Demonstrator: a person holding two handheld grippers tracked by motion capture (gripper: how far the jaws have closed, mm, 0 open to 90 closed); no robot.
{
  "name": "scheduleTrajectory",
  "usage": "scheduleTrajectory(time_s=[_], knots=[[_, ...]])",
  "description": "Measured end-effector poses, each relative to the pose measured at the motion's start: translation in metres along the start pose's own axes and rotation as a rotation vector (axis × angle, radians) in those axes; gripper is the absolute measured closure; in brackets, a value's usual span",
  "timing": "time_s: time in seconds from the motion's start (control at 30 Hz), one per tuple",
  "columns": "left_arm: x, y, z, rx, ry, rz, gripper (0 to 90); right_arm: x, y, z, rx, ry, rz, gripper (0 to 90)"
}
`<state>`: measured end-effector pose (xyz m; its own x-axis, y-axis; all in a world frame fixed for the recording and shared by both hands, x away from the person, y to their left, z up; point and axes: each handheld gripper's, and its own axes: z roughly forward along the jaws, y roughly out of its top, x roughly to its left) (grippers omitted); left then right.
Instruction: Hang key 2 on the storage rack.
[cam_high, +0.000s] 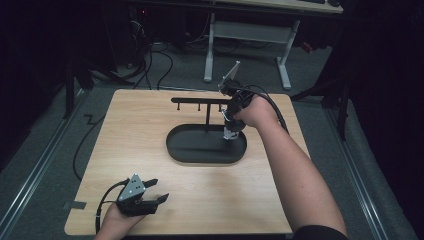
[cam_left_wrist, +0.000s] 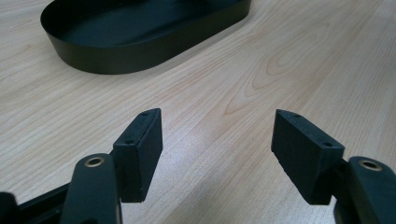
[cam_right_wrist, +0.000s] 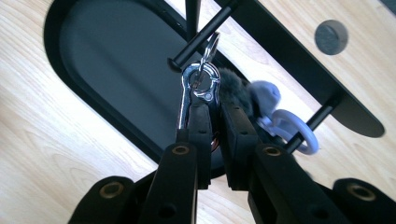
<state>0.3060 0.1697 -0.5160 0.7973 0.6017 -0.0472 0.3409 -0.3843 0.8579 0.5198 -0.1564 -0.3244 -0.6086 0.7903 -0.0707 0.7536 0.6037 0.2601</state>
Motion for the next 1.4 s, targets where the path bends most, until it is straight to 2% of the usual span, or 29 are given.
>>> scheduleTrajectory(time_s=[0.2,0.3,0.37,0.47,0.67,0.83,0.97,1.23,1.33,1.4], knots=[[-0.001,0.000,0.001,0.004,-0.002,0.005,34.4,0.002,-0.004,-0.009,-0.008,0.026,0.008,83.9],[-0.001,0.000,0.001,0.005,-0.004,0.007,34.5,0.007,-0.005,-0.011,-0.013,0.028,-0.017,84.0],[-0.002,0.001,0.000,0.011,-0.007,0.010,34.4,0.010,-0.004,-0.012,-0.015,0.035,-0.009,83.9],[-0.002,0.001,0.000,0.007,-0.005,0.011,34.4,0.012,-0.003,-0.011,-0.020,0.033,-0.022,83.8],[-0.001,0.001,-0.001,0.001,-0.004,0.005,34.4,0.019,0.005,0.001,-0.029,0.039,-0.022,83.9],[-0.001,0.000,0.000,-0.002,-0.003,0.005,34.5,0.019,0.006,0.008,-0.027,0.037,0.006,83.9],[-0.001,0.000,0.000,-0.001,-0.004,0.005,34.5,0.018,0.005,0.014,-0.028,0.041,0.008,83.8],[-0.001,0.000,0.000,0.005,-0.005,0.007,34.5,0.012,0.000,0.022,-0.041,0.035,0.061,83.5],[-0.001,0.000,0.000,0.007,-0.004,0.007,34.5,0.010,-0.001,0.025,-0.052,0.039,0.061,82.8],[-0.001,0.000,0.000,0.009,-0.006,0.006,34.4,0.009,-0.001,0.027,-0.063,0.046,0.065,72.7]])
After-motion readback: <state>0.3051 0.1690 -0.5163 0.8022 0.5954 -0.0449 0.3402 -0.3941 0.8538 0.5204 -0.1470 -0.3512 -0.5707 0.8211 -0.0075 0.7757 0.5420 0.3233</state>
